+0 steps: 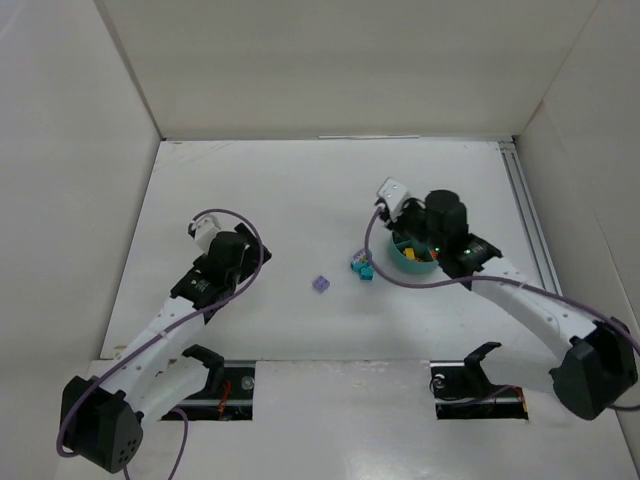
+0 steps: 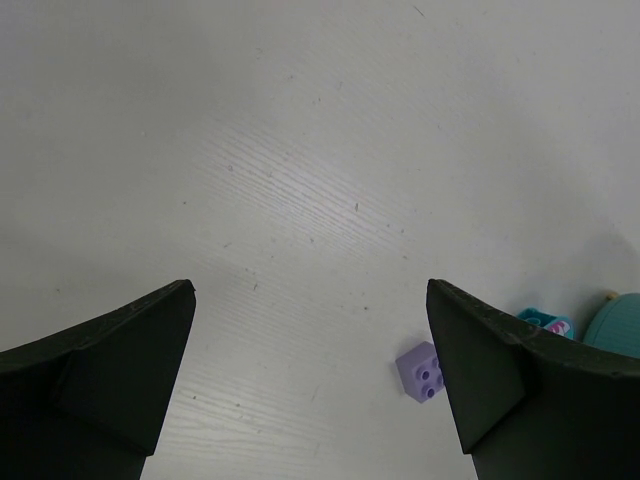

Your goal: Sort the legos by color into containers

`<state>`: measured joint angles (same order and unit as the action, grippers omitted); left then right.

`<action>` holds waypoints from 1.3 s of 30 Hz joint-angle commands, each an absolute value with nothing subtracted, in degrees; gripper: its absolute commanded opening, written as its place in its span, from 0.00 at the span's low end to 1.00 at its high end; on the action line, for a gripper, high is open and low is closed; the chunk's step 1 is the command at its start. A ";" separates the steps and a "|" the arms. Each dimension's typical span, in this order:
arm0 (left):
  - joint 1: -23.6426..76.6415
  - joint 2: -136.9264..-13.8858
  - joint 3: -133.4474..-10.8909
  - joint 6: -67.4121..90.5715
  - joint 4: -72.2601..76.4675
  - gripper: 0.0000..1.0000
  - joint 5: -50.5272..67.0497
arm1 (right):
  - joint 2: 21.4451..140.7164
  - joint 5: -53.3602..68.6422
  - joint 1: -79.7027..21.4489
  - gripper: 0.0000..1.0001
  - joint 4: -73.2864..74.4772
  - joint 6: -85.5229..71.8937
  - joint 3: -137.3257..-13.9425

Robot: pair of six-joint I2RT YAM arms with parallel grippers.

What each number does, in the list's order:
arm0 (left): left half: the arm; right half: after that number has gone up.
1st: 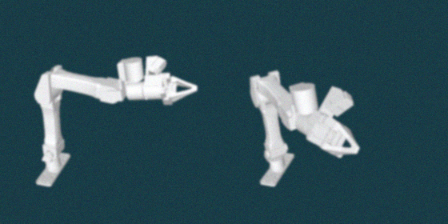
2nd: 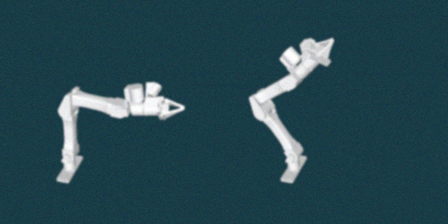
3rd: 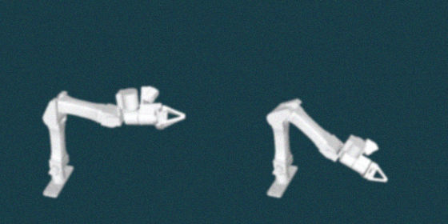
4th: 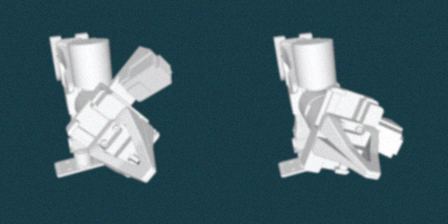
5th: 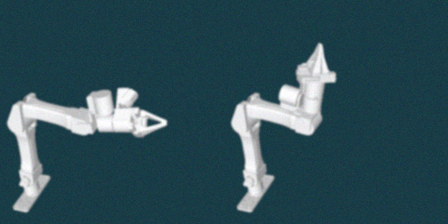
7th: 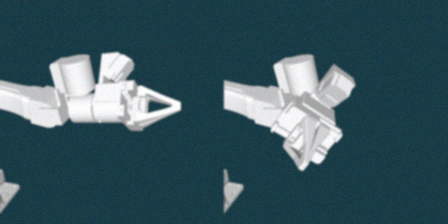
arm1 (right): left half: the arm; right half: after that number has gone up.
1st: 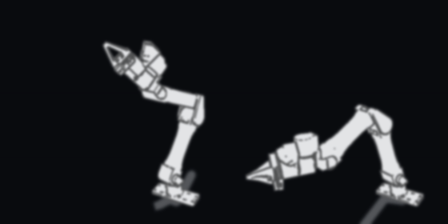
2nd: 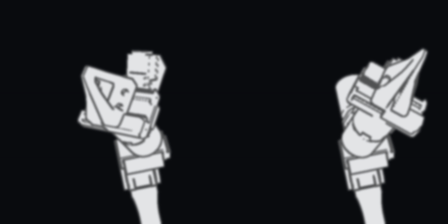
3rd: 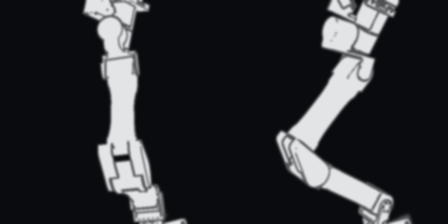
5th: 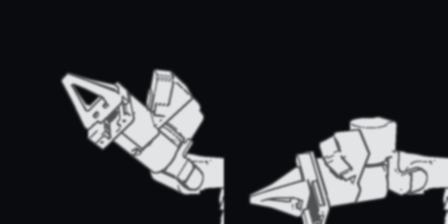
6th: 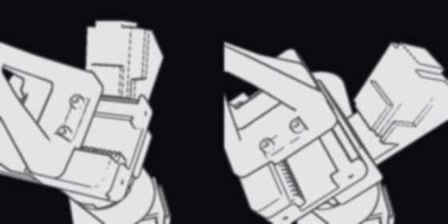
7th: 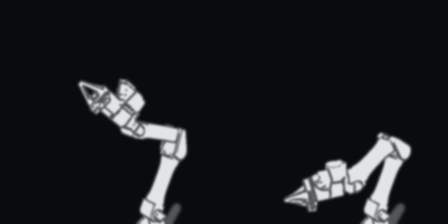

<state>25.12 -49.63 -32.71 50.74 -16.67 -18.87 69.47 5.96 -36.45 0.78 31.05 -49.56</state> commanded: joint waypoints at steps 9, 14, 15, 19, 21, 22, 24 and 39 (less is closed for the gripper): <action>25.05 -56.07 -36.12 48.34 -10.72 1.00 -17.14 | 61.87 13.79 -8.72 0.11 -7.21 29.88 -45.26; 25.05 -60.29 -39.02 47.20 -10.72 1.00 -16.61 | 68.54 18.90 -3.87 0.11 -10.28 28.83 -45.97; 25.05 -60.81 -39.02 47.20 -10.72 1.00 -16.61 | 69.16 18.90 -3.87 0.11 -10.81 28.83 -45.97; 25.05 -62.75 -39.55 46.59 -10.02 1.00 -15.13 | 70.93 19.95 -3.87 0.11 -12.21 28.21 -45.35; 25.05 -63.28 -39.55 46.58 -8.62 1.00 -14.41 | 72.33 19.95 -3.87 0.12 -12.91 27.69 -43.95; 25.05 -63.89 -39.55 46.58 -8.61 1.00 -13.80 | 73.20 20.73 -3.35 0.12 -13.79 27.69 -43.95; 25.05 -64.51 -39.55 46.05 -8.61 1.00 -13.28 | 74.00 21.44 -3.34 0.12 -14.49 27.16 -43.33; 25.05 -65.65 -40.08 45.00 -7.47 1.00 -11.69 | 75.68 23.29 -3.34 0.30 -16.35 25.40 -40.34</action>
